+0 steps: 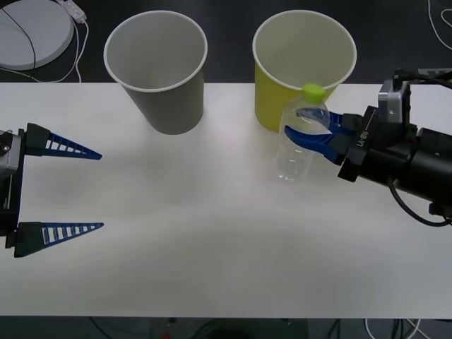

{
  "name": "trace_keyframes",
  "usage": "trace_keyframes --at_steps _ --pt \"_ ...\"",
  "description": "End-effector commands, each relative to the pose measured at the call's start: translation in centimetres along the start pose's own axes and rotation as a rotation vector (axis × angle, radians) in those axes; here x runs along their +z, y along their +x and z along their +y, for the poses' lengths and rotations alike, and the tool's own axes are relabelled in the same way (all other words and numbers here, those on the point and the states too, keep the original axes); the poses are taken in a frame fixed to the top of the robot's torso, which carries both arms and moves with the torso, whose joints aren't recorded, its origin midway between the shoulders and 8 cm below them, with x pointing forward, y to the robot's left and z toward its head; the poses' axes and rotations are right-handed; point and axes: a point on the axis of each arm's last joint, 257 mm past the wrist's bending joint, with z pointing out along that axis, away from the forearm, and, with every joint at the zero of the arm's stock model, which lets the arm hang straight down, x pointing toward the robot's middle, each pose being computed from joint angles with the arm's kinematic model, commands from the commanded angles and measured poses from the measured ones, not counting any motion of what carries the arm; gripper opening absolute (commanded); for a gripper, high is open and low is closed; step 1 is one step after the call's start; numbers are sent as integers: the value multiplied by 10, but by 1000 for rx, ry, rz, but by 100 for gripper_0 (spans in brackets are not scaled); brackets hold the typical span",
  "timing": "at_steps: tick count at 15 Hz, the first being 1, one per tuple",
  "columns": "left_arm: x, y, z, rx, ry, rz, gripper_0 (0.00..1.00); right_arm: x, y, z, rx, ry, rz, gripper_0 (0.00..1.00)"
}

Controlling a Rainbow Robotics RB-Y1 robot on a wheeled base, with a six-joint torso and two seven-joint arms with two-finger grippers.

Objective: Put the can into the green bin and the plastic bottle into the gray bin

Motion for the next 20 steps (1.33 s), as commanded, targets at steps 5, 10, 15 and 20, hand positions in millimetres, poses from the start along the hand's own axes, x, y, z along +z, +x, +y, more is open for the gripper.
trace_keyframes --at_steps 5,10,15,20 --pt "0 0 0 0 0 0 100 -6 2 -3 62 0 26 0" --pt "0 0 0 0 0 0 100 -5 -3 -5 160 6 64 0" --pt "0 0 0 0 0 0 100 -2 -23 3 208 -42 88 0" --pt "0 0 0 0 0 0 100 -5 -46 6 225 -88 150 0"
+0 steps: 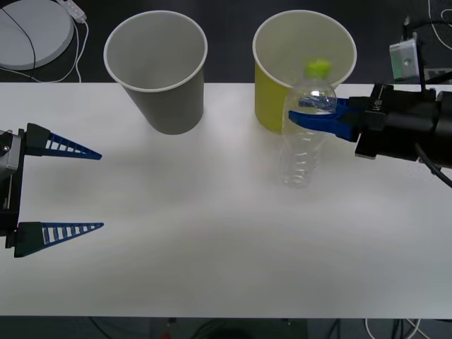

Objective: Put the can into the green bin and the plastic bottle into the gray bin

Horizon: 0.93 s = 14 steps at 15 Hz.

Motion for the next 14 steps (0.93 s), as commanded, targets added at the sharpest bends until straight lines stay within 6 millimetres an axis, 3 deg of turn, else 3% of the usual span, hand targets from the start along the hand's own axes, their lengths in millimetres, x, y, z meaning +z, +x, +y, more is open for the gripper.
trace_keyframes --at_steps 1,14 --pt "0 0 0 0 0 0 100 -2 -11 5 5 -15 43 0" --pt "0 0 0 0 0 0 100 6 -53 3 -4 2 232 0"
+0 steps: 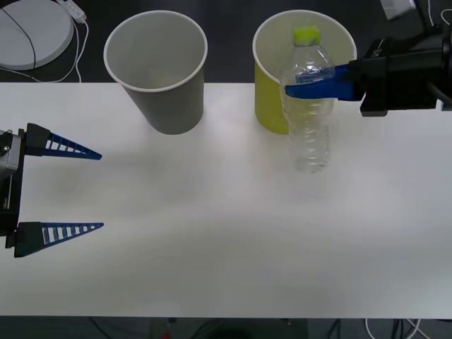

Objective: Put the can into the green bin and the plastic bottle into the gray bin

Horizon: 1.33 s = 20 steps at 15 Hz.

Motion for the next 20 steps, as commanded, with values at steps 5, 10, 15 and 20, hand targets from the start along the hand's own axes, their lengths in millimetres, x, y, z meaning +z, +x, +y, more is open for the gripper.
trace_keyframes --at_steps 5,10,15,20 --pt "0 0 0 0 0 0 100 -4 -21 -2 -24 -18 109 0" --pt "0 0 0 0 0 0 100 -5 -38 -8 -67 11 223 0" --pt "0 0 0 0 0 0 100 21 -115 -10 -115 112 12 0" --pt "0 0 0 0 0 0 100 56 -136 -18 -236 247 91 0"
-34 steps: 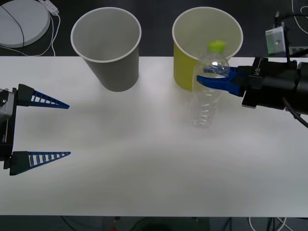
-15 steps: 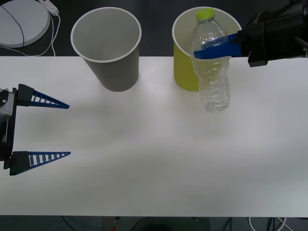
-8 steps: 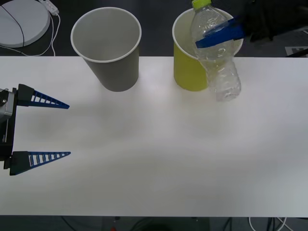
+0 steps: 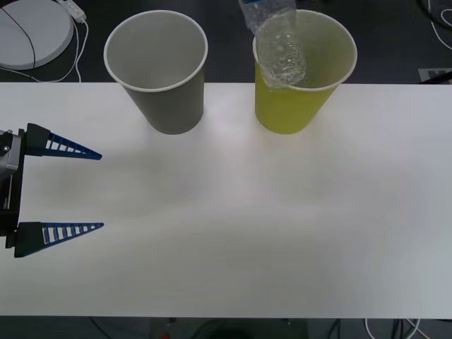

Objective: Put the can into the green bin and the plastic bottle into the gray bin

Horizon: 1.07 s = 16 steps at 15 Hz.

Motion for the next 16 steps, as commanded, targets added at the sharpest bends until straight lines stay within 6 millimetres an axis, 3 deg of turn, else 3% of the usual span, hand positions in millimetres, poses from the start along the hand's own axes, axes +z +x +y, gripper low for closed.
trace_keyframes --at_steps 1,9,16 --pt "0 0 0 0 0 0 100 22 -11 -5 -56 55 65 0" --pt "0 0 0 0 0 0 100 79 -50 2 -54 85 175 0" --pt "0 0 0 0 0 0 100 110 -41 12 -19 64 287 0"
